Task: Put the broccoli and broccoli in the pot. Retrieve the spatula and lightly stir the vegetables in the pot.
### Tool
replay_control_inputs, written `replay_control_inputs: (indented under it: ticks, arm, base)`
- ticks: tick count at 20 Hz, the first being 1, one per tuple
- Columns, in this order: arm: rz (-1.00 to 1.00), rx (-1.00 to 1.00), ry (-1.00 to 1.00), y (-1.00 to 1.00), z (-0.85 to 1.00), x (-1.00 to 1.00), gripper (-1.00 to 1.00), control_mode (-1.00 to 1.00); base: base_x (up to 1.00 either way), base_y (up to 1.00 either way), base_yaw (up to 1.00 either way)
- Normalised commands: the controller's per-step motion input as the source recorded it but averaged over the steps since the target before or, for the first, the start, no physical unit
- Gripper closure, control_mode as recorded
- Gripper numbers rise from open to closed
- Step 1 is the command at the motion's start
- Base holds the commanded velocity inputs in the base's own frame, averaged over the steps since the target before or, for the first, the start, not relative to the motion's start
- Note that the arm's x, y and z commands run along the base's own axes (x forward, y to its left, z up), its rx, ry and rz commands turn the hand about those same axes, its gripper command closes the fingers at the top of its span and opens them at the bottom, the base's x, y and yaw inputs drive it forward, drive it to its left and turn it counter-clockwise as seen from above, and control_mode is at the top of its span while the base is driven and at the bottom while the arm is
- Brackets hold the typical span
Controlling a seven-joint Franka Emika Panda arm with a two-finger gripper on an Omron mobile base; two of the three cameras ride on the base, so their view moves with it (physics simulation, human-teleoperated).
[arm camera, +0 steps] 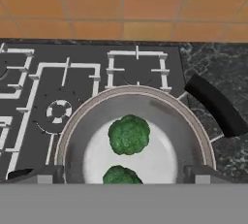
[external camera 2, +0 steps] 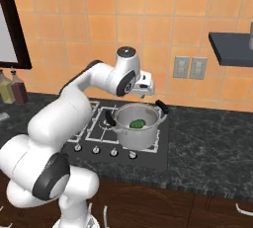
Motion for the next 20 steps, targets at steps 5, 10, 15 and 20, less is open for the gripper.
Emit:
replay_control_inputs:
  ticks: [5,10,15,20]
  arm:
    - [0.00,-0.09,-0.15,0.85,0.79,-1.00,-1.00,-1.00]
    - [-0.03,-0.11,0.05,0.98,0.30,-0.87,-1.00,-1.00]
    - [0.01,-0.04,0.03,0.12,0.00,-0.05,-1.00,-1.00]
    - [0.00,0.00,0.09,0.01,0.05,-0.03,-1.00,-1.00]
  base:
    - [0.00,0.00,0.00]
    - [0.00,0.00,0.00]
    - [0.00,0.00,0.00]
    - [0.00,0.00,0.00]
